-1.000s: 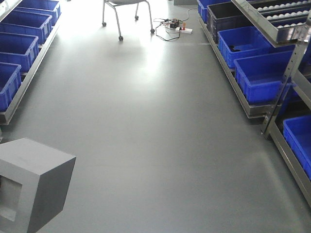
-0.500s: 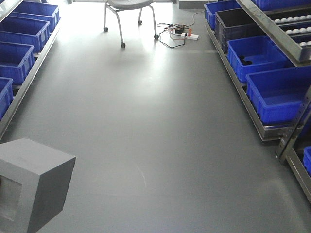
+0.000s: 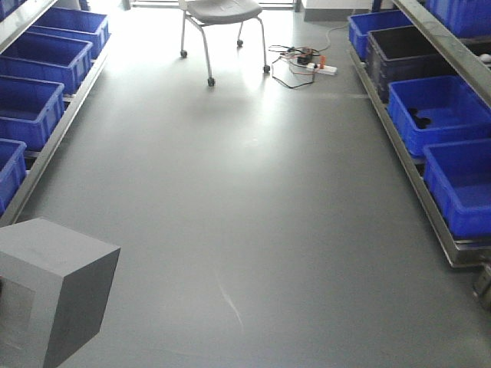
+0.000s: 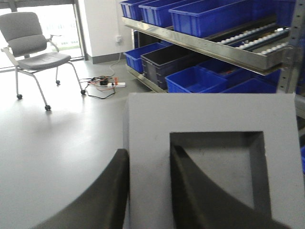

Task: Sort gray base to blue bin
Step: 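Drive down the aisle between shelves of blue bins, then turn the base toward the shelf and stop at the empty blue bin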

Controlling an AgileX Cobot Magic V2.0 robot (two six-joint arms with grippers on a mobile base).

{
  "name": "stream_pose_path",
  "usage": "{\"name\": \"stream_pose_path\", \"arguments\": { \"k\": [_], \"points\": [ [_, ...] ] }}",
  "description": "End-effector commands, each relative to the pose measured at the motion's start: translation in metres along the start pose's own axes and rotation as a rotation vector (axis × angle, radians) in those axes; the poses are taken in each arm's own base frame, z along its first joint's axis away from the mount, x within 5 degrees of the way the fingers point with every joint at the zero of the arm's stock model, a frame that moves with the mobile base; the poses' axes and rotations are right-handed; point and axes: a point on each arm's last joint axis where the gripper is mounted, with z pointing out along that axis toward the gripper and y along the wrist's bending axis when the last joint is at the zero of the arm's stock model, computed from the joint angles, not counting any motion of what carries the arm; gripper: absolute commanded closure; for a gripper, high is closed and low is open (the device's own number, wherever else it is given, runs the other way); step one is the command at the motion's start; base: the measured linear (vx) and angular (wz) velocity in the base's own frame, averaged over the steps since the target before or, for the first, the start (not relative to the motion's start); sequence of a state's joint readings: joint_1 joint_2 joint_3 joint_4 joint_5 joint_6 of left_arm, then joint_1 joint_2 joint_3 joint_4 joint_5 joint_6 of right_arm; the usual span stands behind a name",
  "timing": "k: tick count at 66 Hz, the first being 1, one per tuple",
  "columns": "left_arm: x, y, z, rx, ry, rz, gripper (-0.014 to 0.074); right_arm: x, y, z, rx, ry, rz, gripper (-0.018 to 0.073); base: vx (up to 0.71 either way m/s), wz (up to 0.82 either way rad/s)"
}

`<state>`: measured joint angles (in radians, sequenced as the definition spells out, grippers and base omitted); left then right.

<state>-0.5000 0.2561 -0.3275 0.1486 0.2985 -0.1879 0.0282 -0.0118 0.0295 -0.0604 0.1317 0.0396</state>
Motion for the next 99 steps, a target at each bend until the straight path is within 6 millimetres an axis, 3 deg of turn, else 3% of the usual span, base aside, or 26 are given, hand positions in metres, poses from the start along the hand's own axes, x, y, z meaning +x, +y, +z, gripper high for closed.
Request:
{"name": "stream_pose_path", "arguments": {
  "k": [1, 26, 99],
  "points": [
    [-0.0195, -0.0025, -0.0026, 0.025, -0.131, -0.008, 0.0602, -0.0022, 0.0002, -0.0002, 0.001, -0.070, -0.013, 0.0568, 0.34, 0.24],
    [-0.0195, -0.0025, -0.0026, 0.025, -0.131, -0.008, 0.0602, -0.0022, 0.0002, -0.0002, 0.001, -0.070, -0.013, 0.0568, 0.28, 0.46],
    [-0.0195, -0.0025, -0.0026, 0.025, -0.131, -0.008, 0.0602, -0.0022, 0.0002, -0.0002, 0.001, -0.070, -0.013, 0.0568, 0.20, 0.80]
  ]
}}
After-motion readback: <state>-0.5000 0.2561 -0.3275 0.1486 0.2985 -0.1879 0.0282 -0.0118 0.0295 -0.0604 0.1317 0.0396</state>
